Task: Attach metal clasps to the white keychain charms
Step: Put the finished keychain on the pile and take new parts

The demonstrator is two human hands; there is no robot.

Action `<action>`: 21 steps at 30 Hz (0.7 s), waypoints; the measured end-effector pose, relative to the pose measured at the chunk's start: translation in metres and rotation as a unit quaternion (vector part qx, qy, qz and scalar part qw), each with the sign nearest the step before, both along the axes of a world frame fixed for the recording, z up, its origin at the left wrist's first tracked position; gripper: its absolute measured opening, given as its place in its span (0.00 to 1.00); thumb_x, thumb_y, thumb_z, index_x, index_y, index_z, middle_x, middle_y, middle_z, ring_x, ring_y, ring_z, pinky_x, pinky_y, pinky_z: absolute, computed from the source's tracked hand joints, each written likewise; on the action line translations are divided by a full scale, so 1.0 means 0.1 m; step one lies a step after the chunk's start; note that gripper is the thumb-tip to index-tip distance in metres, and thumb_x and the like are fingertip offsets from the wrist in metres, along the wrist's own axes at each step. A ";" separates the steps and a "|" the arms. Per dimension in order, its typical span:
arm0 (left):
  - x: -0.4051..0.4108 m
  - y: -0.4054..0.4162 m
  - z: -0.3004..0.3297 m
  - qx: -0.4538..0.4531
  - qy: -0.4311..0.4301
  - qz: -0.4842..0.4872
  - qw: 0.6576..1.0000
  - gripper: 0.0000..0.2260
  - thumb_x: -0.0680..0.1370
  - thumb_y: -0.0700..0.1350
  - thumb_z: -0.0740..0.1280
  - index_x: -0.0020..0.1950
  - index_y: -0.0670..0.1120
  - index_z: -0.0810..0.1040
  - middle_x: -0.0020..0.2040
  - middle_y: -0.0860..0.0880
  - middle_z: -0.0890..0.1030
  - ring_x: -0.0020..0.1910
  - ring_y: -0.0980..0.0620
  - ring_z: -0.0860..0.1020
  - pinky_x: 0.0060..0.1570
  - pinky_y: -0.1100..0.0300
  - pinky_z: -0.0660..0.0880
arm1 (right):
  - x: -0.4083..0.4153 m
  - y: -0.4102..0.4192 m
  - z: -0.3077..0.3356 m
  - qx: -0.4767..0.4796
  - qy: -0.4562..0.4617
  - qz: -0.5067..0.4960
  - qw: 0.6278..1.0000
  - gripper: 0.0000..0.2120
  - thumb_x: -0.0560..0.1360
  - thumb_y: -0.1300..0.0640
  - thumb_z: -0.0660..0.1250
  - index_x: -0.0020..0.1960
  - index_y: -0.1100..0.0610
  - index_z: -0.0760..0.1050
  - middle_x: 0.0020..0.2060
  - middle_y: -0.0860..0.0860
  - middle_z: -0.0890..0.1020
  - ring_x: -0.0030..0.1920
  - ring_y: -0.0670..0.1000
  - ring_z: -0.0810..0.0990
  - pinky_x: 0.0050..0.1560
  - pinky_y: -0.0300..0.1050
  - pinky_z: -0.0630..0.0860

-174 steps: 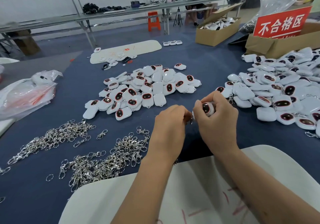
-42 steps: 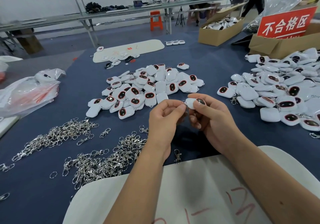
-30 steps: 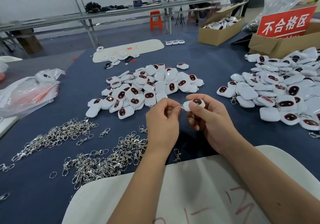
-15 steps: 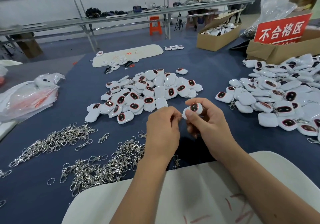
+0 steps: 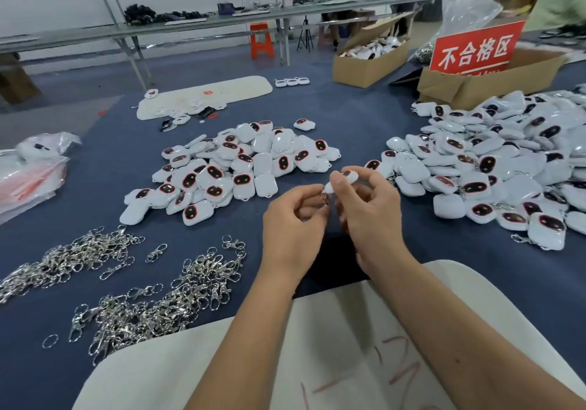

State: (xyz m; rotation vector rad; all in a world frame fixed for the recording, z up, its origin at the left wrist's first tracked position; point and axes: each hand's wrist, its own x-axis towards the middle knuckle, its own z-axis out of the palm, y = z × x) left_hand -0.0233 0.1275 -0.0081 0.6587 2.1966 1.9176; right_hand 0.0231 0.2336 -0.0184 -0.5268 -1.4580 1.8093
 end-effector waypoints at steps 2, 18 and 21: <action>0.03 0.14 0.07 0.020 -0.037 -0.030 0.999 0.14 0.78 0.33 0.69 0.61 0.45 0.83 0.52 0.51 0.87 0.51 0.59 0.84 0.60 0.56 0.80 | 0.03 0.08 0.03 -0.006 -0.007 -0.069 0.998 0.12 0.79 0.53 0.75 0.60 0.55 0.79 0.31 0.48 0.83 0.30 0.45 0.78 0.33 0.43 0.75; -0.26 -0.09 -0.03 -0.440 0.317 0.103 0.834 0.13 0.80 0.47 0.60 0.63 0.48 0.75 0.61 0.44 0.78 0.64 0.42 0.73 0.62 0.49 0.68 | 0.06 0.02 0.00 0.436 -0.146 -0.011 0.888 0.22 0.82 0.60 0.67 0.75 0.55 0.72 0.57 0.43 0.85 0.39 0.44 0.79 0.52 0.46 0.77; -0.24 -0.25 0.04 -0.328 0.292 0.012 0.899 0.12 0.75 0.39 0.58 0.52 0.48 0.78 0.46 0.46 0.82 0.48 0.43 0.78 0.44 0.50 0.71 | 0.05 -0.04 -0.02 0.546 -0.196 0.125 0.805 0.32 0.80 0.61 0.68 0.82 0.55 0.63 0.70 0.49 0.78 0.68 0.53 0.72 0.69 0.52 0.71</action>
